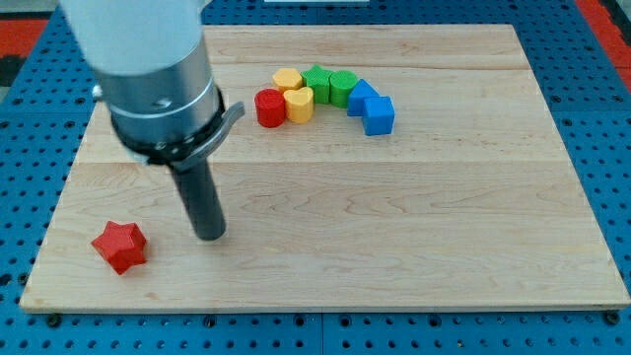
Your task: Push the red star to the bottom left of the board
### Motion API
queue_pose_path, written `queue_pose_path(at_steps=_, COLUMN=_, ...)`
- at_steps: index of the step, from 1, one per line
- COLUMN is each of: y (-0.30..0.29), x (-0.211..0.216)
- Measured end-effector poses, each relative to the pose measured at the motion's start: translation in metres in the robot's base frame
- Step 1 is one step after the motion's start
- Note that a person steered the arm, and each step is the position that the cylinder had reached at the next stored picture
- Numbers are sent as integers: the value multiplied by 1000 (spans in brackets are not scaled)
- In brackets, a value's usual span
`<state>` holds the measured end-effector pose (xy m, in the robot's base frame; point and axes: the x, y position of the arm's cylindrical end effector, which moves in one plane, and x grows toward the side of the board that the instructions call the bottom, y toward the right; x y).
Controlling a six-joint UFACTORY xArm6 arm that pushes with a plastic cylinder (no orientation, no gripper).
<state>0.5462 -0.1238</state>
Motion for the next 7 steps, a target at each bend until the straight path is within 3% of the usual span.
queue_pose_path(at_steps=1, y=-40, x=6)
queue_pose_path(at_steps=3, y=-19, x=35)
queue_pose_path(at_steps=5, y=-78, x=37)
queue_pose_path(at_steps=6, y=-50, x=37)
queue_pose_path(at_steps=7, y=-30, x=11)
